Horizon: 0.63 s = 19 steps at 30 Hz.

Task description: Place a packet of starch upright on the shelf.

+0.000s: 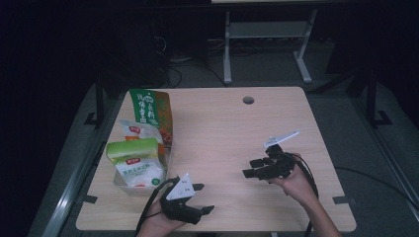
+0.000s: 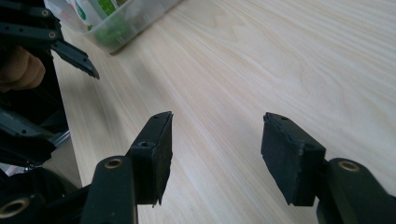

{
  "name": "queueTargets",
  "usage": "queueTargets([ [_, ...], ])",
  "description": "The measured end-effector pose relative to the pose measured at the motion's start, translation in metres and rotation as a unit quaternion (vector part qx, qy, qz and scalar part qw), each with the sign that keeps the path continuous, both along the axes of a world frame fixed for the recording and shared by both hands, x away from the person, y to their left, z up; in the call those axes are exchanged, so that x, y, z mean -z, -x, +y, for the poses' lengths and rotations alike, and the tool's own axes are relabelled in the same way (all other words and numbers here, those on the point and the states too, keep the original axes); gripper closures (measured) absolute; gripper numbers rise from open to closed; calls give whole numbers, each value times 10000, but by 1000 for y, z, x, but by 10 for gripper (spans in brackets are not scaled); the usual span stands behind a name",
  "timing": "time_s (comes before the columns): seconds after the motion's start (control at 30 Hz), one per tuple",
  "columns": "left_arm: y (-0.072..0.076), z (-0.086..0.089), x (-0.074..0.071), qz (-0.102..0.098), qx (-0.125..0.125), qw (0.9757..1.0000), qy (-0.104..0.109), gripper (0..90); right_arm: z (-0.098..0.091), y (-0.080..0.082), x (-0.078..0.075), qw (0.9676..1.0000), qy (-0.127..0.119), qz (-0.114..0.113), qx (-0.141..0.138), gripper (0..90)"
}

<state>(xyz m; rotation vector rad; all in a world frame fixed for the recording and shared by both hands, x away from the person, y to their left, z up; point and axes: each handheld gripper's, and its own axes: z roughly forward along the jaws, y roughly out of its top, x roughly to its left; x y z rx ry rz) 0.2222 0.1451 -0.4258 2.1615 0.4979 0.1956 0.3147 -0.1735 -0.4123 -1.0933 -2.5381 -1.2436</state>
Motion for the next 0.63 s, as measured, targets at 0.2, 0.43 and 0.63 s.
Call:
queueTargets([
  [0.2, -1, 1, 0, -33, 31, 10000, -51, 278, -8, 7, 4, 10000, -25, 5, 81, 422],
  [0.43, -1, 2, 0, -23, 25, 10000, -50, 277, -17, 19, 13, 9999, 40, 24, 155, 416],
  [0.63, -1, 2, 0, -13, 33, 10000, -35, 276, -25, 33, 15, 9996, 51, -133, 230, 406],
])
